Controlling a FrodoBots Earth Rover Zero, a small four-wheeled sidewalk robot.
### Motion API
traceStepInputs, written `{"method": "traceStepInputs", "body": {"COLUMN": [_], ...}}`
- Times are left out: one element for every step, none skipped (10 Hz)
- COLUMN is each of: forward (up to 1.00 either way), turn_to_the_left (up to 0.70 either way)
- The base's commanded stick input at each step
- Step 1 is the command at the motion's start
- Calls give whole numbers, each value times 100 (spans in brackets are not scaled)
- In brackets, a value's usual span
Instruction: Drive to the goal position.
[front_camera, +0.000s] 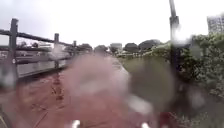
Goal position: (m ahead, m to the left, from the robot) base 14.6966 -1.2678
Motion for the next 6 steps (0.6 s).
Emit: {"method": "traceStepInputs", "body": {"forward": [70,70,70,70,70,70], "turn_to_the_left": [0,0,0,0,0,0]}}
